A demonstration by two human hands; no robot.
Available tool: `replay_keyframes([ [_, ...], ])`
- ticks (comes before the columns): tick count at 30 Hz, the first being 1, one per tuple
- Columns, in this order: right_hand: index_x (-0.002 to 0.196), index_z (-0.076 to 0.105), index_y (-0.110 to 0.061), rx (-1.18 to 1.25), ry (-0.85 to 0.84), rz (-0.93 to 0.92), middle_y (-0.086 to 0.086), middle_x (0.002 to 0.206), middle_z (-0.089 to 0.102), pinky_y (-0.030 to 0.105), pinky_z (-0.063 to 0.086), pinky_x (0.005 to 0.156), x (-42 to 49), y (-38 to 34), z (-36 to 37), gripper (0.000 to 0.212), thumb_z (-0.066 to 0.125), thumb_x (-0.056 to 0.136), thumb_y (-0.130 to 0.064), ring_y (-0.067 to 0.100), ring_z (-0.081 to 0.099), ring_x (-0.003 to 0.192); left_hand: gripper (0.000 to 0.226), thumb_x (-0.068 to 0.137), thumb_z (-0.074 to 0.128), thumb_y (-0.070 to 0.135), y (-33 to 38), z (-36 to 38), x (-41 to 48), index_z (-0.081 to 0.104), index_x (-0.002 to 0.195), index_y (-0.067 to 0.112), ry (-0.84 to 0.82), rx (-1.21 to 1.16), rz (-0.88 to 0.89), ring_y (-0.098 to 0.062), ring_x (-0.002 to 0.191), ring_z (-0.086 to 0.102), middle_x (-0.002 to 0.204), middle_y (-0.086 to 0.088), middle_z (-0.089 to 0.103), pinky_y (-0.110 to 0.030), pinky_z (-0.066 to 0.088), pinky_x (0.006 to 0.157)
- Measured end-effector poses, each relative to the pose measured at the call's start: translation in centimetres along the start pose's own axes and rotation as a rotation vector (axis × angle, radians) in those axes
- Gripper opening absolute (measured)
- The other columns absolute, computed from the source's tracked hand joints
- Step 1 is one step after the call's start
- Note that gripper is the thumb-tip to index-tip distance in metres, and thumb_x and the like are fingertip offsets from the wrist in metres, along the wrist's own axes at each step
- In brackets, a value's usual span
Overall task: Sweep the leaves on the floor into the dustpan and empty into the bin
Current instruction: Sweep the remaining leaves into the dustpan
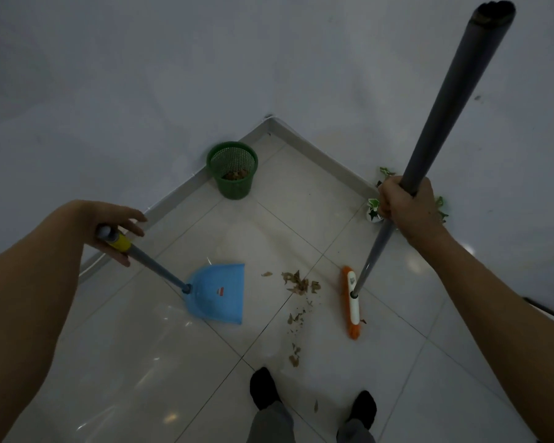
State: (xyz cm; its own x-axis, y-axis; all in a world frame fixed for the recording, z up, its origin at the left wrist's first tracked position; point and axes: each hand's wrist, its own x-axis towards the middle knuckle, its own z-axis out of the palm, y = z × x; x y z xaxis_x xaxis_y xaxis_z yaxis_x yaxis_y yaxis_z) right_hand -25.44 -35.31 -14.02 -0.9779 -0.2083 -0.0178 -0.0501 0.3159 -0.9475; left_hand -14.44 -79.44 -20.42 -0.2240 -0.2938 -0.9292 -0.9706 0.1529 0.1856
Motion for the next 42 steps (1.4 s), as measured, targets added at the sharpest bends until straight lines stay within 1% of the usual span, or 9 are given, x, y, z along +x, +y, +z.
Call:
replay_keyframes([
  [4, 0.043, 0.038, -0.025, -0.049, -0.009, -0.004, -0.008, 0.04, 0.035, 0.031, 0.031, 0.052, 0.3, -0.1, 1.1, 0.026, 0.048, 0.067, -0.022, 0.019, 0.032, 0.044, 0.043, 0.095, 0.049, 0.04, 0.1, -2.5, -0.9, 0.056, 0.12, 0.005, 0.066, -0.033, 0.076, -0.045, 0.117, 0.051, 0.129, -0.022, 0.053, -0.057, 0.056, 0.07],
  [10, 0.056, 0.041, -0.012, -0.119, -0.026, 0.007, 0.011, 0.054, 0.037, 0.035, 0.03, 0.054, 0.0, -0.5, 4.2, 0.018, 0.048, 0.07, -0.02, 0.022, 0.034, 0.053, 0.05, 0.094, 0.051, 0.037, 1.0, -1.7, -3.5, 0.05, 0.13, 0.002, 0.362, 0.153, 0.308, -0.034, 0.112, 0.055, 0.127, -0.015, 0.059, -0.047, 0.045, 0.09],
  [14, 0.057, 0.039, -0.012, -0.133, -0.093, 0.03, 0.007, 0.05, 0.031, 0.021, 0.025, 0.043, -0.9, -1.0, 6.6, 0.027, 0.053, 0.079, -0.011, 0.016, 0.03, 0.042, 0.044, 0.092, 0.056, 0.033, 3.2, 3.3, -7.7, 0.054, 0.128, 0.009, 0.316, 0.221, 0.588, -0.03, 0.114, 0.053, 0.128, -0.016, 0.057, -0.043, 0.043, 0.093],
  [17, 0.053, 0.034, -0.017, -0.153, -0.111, 0.073, -0.005, 0.044, 0.031, 0.015, 0.023, 0.036, -1.4, -1.2, 8.1, 0.037, 0.053, 0.083, -0.008, 0.004, 0.025, 0.032, 0.064, 0.082, 0.068, 0.038, 4.7, 8.3, -11.6, 0.044, 0.138, 0.018, 0.137, 0.323, 0.895, -0.019, 0.122, 0.05, 0.136, -0.008, 0.054, -0.033, 0.039, 0.101],
  [20, 0.053, 0.037, -0.017, -0.164, -0.143, 0.047, -0.004, 0.046, 0.033, 0.022, 0.026, 0.041, -1.9, -1.2, 9.0, 0.036, 0.055, 0.084, -0.012, 0.009, 0.029, 0.039, 0.072, 0.075, 0.076, 0.033, 5.7, 14.1, -15.1, 0.041, 0.137, 0.025, -0.092, 0.096, 1.2, -0.011, 0.125, 0.049, 0.137, 0.0, 0.052, -0.031, 0.04, 0.105],
  [23, 0.051, 0.038, -0.017, -0.165, -0.124, 0.038, -0.003, 0.045, 0.036, 0.025, 0.027, 0.043, -2.6, -1.2, 9.7, 0.038, 0.058, 0.084, -0.016, 0.009, 0.032, 0.038, 0.03, 0.077, 0.073, 0.021, 7.0, 18.2, -17.9, 0.061, 0.104, 0.023, -0.123, -0.42, 1.398, -0.022, 0.104, 0.065, 0.106, -0.008, 0.068, -0.039, 0.05, 0.098],
  [25, 0.049, 0.035, -0.017, -0.158, -0.093, 0.067, -0.005, 0.042, 0.034, 0.024, 0.025, 0.042, -3.3, -1.2, 9.8, 0.042, 0.059, 0.084, -0.014, 0.006, 0.028, 0.032, 0.01, 0.083, 0.067, 0.015, 7.9, 19.6, -19.6, 0.061, 0.076, 0.02, -0.11, -0.721, 1.405, -0.023, 0.073, 0.065, 0.071, -0.007, 0.065, -0.035, 0.056, 0.08],
  [28, 0.048, 0.032, -0.019, -0.151, -0.054, 0.111, -0.011, 0.037, 0.031, 0.023, 0.023, 0.041, -5.0, -0.7, 9.5, 0.045, 0.058, 0.084, -0.014, 0.006, 0.026, 0.03, 0.039, 0.091, 0.057, 0.01, 9.0, 21.0, -20.2, 0.043, 0.055, 0.016, -0.135, -0.918, 1.354, -0.013, 0.041, 0.043, 0.042, 0.006, 0.042, -0.029, 0.042, 0.052],
  [42, 0.052, 0.038, -0.019, -0.176, 0.126, 0.337, -0.005, 0.044, 0.036, 0.019, 0.027, 0.039, -17.5, 3.1, 5.2, 0.037, 0.057, 0.083, -0.02, 0.006, 0.027, 0.033, 0.056, 0.09, 0.043, 0.009, 5.3, 27.9, -19.9, 0.03, 0.037, 0.022, -0.694, -0.776, 1.12, -0.006, 0.026, 0.02, 0.031, 0.009, 0.024, -0.012, 0.021, 0.034],
])
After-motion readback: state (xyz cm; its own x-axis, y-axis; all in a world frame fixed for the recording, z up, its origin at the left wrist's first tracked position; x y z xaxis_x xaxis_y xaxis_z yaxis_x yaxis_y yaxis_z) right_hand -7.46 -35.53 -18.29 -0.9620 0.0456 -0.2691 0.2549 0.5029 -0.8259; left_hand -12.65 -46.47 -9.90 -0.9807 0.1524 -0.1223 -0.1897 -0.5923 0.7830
